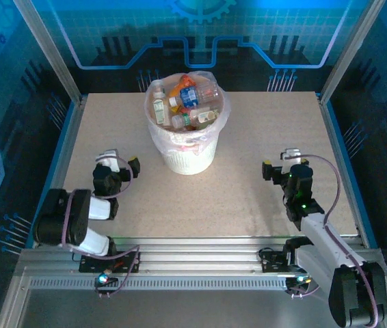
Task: Put the plastic bottles in the bin
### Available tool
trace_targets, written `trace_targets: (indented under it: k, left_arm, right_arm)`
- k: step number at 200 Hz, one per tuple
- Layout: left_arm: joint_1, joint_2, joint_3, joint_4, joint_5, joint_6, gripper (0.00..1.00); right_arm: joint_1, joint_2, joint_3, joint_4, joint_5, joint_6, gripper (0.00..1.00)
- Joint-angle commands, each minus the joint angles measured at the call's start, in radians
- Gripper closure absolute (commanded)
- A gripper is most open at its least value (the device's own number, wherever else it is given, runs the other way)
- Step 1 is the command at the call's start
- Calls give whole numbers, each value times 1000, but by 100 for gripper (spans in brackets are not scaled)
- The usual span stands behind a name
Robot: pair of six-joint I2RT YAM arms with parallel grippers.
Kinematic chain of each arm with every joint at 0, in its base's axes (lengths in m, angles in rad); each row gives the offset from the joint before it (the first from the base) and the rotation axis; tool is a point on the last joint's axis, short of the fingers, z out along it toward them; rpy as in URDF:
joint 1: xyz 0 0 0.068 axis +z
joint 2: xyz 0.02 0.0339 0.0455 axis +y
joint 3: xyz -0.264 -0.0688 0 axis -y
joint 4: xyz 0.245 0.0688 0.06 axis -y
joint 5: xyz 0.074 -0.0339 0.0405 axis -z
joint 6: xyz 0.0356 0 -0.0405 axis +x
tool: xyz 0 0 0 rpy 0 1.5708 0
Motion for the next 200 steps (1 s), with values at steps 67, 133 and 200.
trace_targets:
  k: [67,133,200]
  left_arm:
    - [28,17,73,-20,112,-6,1]
    - [-39,6,155,-190,9,40,1]
    - [-39,6,158,-193,14,44,1]
  right_arm:
    - [-41,167,-56,302,-92,-40,0]
    - [-52,367,-1,429,-188,-32,0]
    - [-53,554,43,547,-329,-79,0]
